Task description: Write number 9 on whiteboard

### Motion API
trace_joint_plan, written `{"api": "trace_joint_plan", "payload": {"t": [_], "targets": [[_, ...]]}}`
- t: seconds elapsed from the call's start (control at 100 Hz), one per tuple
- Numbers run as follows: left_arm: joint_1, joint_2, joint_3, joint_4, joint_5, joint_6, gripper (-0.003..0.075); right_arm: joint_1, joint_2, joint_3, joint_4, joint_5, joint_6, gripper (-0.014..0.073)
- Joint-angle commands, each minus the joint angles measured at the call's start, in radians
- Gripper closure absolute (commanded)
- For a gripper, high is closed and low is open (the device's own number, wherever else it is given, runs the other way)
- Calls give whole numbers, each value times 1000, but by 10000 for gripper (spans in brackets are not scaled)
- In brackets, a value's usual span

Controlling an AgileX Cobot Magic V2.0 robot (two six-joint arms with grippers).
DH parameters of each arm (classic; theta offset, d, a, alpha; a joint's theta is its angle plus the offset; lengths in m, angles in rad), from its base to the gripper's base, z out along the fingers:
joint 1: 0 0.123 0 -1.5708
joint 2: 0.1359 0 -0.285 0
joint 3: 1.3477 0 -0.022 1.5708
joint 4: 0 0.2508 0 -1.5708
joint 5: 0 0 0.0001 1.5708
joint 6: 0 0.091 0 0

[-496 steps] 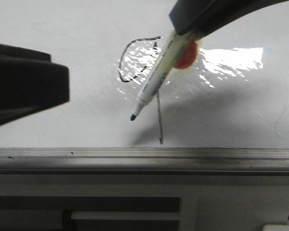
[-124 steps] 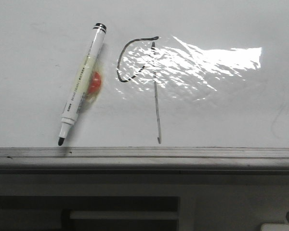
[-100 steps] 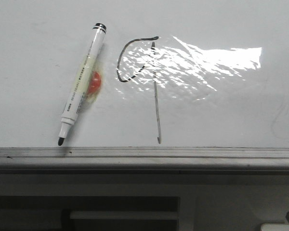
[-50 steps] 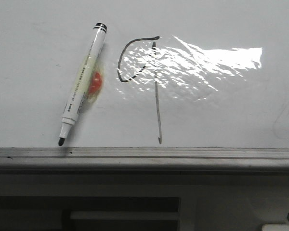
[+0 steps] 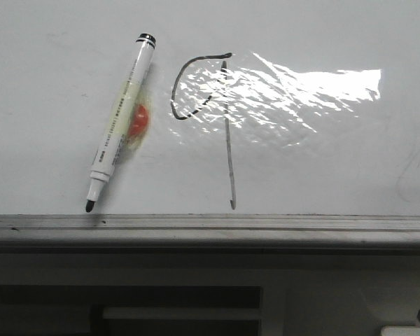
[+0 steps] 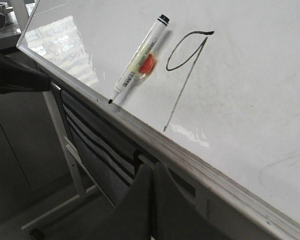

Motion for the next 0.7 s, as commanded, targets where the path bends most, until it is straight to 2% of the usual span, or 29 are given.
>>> {"api": "trace_joint_plan", "payload": {"t": [0.0, 0.15, 0.33, 0.52, 0.69], "targets": [[36, -42, 16, -52, -67, 62, 741, 2, 8, -24, -8, -74, -5, 656], [179, -132, 18, -56, -44, 291, 741, 2, 8, -24, -8, -74, -5, 656], [382, -236, 18, -57, 14, 424, 741, 2, 8, -24, -8, -74, -5, 656], [586, -337, 18, -84, 197, 425, 741, 2, 8, -24, -8, -74, -5, 656], [738, -409, 19, -38, 271, 369, 741, 2, 8, -24, -8, -74, -5, 656]]}}
